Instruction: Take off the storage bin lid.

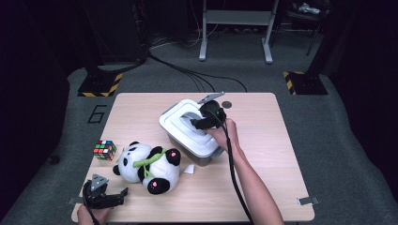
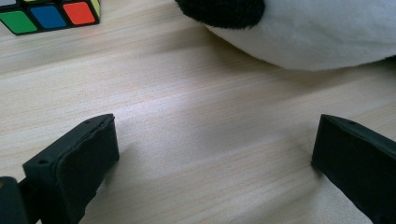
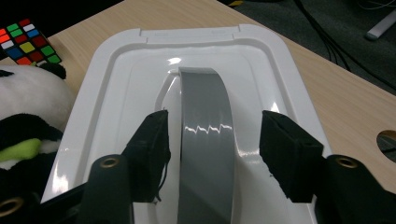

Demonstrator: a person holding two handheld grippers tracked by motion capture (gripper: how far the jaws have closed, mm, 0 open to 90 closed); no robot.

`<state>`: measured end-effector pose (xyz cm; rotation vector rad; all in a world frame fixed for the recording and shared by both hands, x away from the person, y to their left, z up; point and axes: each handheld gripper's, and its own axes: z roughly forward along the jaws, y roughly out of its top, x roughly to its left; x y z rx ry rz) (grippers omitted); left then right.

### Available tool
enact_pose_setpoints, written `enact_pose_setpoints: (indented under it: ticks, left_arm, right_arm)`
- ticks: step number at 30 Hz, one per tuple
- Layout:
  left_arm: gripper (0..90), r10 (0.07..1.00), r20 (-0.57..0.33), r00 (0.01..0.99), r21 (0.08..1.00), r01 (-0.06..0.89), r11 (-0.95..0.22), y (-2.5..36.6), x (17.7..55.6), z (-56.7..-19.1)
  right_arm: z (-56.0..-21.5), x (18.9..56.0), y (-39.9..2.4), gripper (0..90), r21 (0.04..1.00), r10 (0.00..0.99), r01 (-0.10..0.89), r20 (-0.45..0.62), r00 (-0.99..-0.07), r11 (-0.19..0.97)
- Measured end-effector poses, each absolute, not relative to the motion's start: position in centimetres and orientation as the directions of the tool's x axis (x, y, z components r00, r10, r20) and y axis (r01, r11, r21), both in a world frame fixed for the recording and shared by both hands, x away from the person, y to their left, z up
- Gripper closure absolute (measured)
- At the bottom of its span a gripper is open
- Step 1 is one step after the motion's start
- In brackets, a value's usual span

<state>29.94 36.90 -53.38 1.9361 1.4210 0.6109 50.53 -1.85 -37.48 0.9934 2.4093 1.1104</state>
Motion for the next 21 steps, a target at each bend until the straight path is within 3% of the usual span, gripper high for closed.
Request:
enact_pose_setpoints:
  ticks: [7,21]
  left_arm:
    - [0.2,0.952,-0.01,0.307,0.731,0.652,-0.203,36.92,29.93,-53.35]
    - [0.1,0.954,-0.011,0.3,0.74,0.644,-0.194,36.83,29.98,-53.47]
  right_arm:
    - [-37.63,50.89,-1.19,65.3,0.747,0.686,0.462,0.011,-0.727,0.478]
    - [-36.72,50.1,-0.99,66.4,0.771,0.684,0.42,-0.028,-0.729,0.479]
